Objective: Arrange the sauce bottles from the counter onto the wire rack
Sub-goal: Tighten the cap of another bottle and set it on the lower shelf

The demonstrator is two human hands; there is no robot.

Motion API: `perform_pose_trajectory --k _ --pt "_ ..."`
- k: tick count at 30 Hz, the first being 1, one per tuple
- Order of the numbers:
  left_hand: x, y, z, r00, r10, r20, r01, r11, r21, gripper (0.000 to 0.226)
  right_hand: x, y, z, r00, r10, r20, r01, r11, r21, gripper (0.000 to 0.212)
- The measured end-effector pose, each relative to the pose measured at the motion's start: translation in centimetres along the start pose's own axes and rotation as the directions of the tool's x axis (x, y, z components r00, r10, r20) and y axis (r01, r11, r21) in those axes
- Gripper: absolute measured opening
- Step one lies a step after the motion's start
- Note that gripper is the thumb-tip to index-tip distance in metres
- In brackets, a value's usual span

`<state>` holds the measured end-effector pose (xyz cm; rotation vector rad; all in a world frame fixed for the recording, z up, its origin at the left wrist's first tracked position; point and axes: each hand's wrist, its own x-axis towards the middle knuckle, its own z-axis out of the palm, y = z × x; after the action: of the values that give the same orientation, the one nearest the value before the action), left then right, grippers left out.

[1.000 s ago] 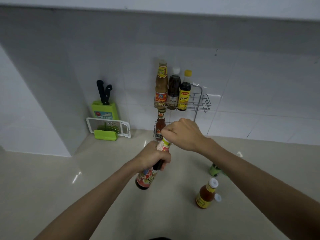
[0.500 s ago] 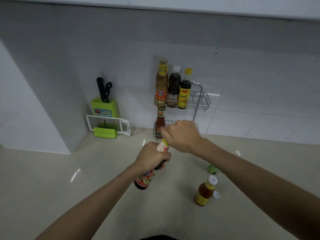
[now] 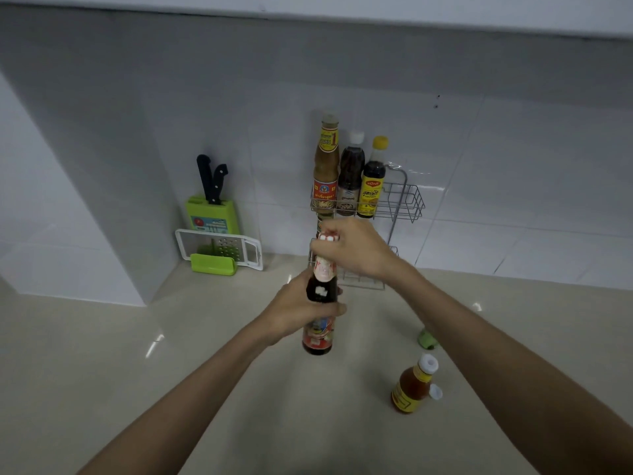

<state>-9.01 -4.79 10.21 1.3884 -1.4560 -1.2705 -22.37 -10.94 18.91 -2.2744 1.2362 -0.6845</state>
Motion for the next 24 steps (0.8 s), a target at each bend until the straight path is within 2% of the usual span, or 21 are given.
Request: perform_pose_trajectory --k 2,4,8,11,13,16,19,21,24 --pt "-0.5 -1.0 -0.7 0.995 -0.02 0.101 0.023 0.999 -0.029 0.056 1.1 -0.4 -1.9 0.999 -0.022 0.025 0.021 0.999 0.031 0.025" --pt "-1.0 -2.2 -0.5 0.991 -0.015 0.134 0.023 0.998 -0.064 0.049 1.9 -0.4 -3.1 0.999 -0.031 0.014 0.03 0.998 0.061 0.025" --pt "-0.4 -3.5 0.6 1.0 0.013 -0.015 -0.015 0.993 -0.114 0.046 1.2 0.7 -2.3 0.999 0.038 -0.003 -0.036 0.956 0.292 0.027" --pt "0.5 -4.6 1.1 1.0 -0.014 -0.025 0.011 0.994 -0.108 0.048 -1.2 3.8 0.3 0.984 0.087 0.156 -0.131 0.946 0.298 0.034" --pt "1.5 -5.2 1.4 1.0 -0.025 -0.014 0.024 0.998 -0.064 0.048 -2.3 6.2 2.0 0.97 0.127 0.209 -0.196 0.915 0.352 0.041" --pt "3.7 -5.7 1.4 0.997 -0.056 0.051 0.056 0.998 -0.01 0.058 -2.3 8.4 3.2 0.975 0.181 0.131 -0.222 0.856 0.468 0.037" --pt "6.7 -5.7 0.2 0.968 -0.132 0.213 0.1 0.983 0.154 0.091 -1.0 10.2 3.5 0.973 0.233 -0.001 -0.203 0.852 0.482 0.031" --pt "8.9 -5.2 -1.0 0.963 -0.176 0.204 0.119 0.957 0.265 0.104 0.3 12.1 3.9 0.94 0.308 -0.148 -0.22 0.878 0.426 0.031" --pt "11.9 -4.2 -2.6 0.984 -0.14 0.109 0.109 0.961 0.253 0.099 2.6 14.3 4.6 0.875 0.36 -0.324 -0.253 0.91 0.327 0.029"
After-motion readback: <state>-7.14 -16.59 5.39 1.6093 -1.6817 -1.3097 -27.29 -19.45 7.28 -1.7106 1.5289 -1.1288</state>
